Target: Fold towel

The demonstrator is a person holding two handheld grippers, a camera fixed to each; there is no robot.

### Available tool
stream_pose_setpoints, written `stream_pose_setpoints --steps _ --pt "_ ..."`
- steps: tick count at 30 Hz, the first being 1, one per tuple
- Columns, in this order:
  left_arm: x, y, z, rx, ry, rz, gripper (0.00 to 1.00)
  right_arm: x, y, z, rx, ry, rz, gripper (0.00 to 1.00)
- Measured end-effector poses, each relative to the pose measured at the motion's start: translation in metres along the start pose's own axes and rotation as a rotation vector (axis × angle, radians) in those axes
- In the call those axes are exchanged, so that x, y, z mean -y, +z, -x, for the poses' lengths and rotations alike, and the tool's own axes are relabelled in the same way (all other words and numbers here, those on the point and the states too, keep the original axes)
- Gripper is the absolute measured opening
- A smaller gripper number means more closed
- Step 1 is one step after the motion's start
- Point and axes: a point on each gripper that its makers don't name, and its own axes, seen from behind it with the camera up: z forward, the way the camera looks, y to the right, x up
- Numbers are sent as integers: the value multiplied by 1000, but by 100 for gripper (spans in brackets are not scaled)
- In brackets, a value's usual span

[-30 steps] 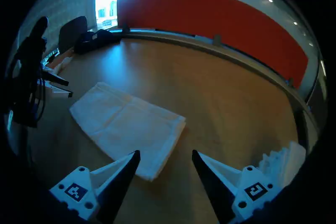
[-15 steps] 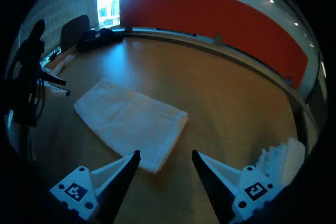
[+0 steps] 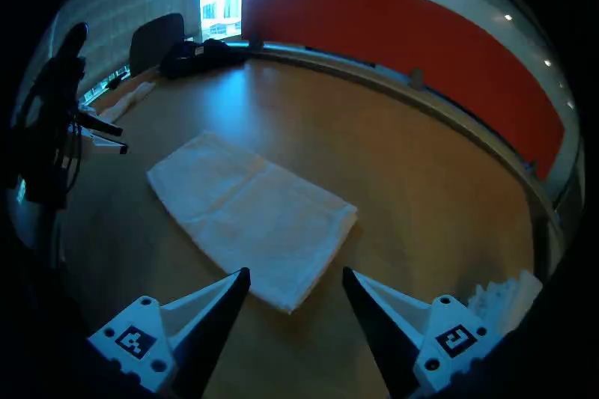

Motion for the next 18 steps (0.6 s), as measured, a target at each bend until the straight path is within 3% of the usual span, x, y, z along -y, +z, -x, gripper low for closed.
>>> stream_pose_setpoints --steps 8,18 --pt "9 -6 2 -8 -15 -12 95 1 1 4 15 -13 -15 95" --pt "13 -14 9 -10 -21 -12 95 4 6 33 80 -53 -47 94"
